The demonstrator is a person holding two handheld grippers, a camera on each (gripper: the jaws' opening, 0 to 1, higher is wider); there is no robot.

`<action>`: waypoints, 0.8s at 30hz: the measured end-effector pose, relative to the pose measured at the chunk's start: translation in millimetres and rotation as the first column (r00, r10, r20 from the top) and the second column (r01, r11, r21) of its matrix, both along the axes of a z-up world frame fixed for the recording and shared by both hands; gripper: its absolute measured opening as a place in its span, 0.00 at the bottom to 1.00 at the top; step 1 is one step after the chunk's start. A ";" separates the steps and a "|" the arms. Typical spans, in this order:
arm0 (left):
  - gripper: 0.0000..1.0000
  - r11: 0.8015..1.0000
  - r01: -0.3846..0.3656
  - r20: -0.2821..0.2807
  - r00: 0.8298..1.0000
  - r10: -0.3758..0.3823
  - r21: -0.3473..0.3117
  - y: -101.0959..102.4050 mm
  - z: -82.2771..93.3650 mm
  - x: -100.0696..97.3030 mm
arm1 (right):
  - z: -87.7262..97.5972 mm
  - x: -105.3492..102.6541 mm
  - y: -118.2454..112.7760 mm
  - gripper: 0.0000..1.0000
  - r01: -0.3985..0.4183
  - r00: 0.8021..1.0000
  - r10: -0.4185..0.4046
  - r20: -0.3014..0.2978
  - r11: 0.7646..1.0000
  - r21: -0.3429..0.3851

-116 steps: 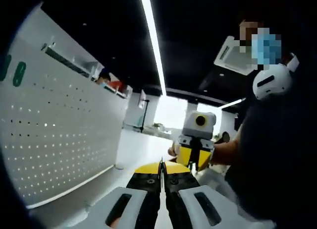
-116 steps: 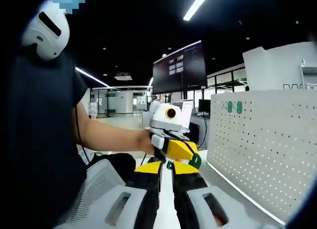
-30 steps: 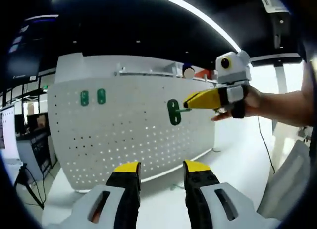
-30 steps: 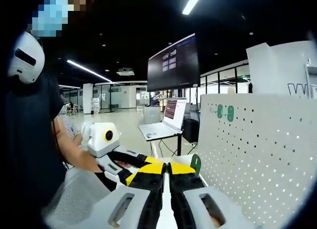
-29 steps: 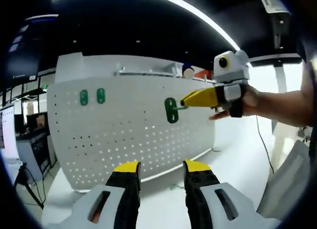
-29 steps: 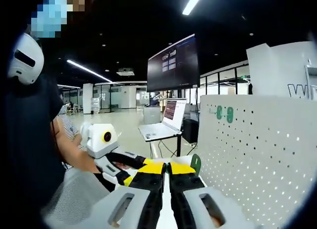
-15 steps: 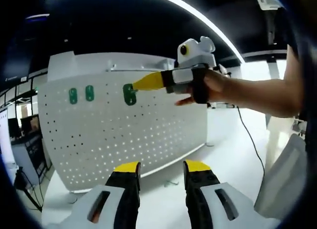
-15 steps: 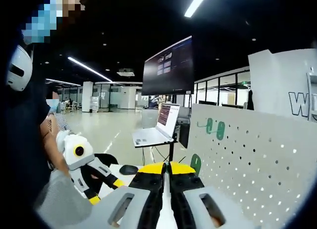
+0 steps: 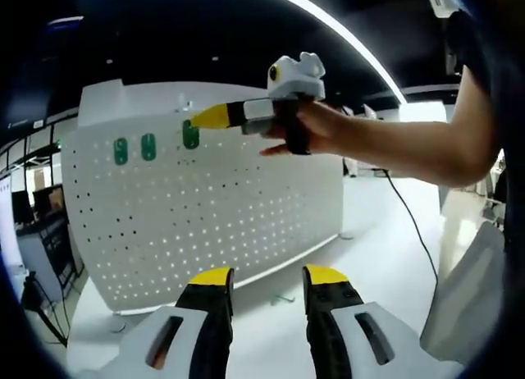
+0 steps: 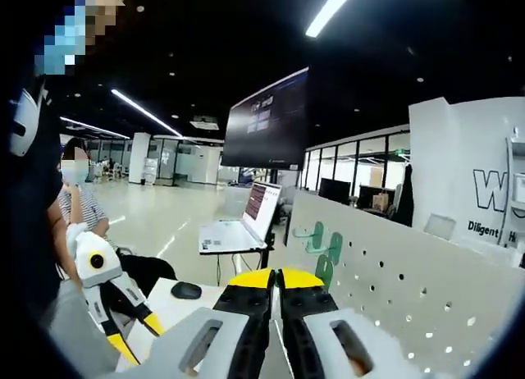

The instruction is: Insert the hook assembly into the mounting plate slot until the hook locks in place.

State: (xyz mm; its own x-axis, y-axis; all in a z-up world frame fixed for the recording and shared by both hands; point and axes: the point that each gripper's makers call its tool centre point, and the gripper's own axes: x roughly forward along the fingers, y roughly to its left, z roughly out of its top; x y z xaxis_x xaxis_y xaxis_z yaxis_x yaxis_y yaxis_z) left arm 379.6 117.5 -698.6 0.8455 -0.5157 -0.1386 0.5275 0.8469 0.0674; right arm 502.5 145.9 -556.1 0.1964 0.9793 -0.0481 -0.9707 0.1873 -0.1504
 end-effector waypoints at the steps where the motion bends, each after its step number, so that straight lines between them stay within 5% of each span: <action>1: 0.34 1.000 0.000 -0.001 1.000 0.000 0.000 0.0 -0.2 0.0 | 0.5 1.8 0.7 0.01 0.001 1.000 -0.001 0.000 1.000 0.003; 24: 0.33 1.000 0.012 -0.028 1.000 -0.013 -0.018 1.2 -5.7 2.1 | -1.6 34.9 13.1 0.01 0.024 1.000 -0.024 0.011 1.000 0.010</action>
State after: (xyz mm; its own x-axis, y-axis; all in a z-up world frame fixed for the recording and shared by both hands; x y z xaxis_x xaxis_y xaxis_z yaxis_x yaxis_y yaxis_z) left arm 381.7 118.7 -704.3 0.8348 -0.5288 -0.1530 0.5396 0.8411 0.0367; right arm 537.4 159.1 -557.7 0.2203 0.9747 -0.0365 -0.9642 0.2120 -0.1594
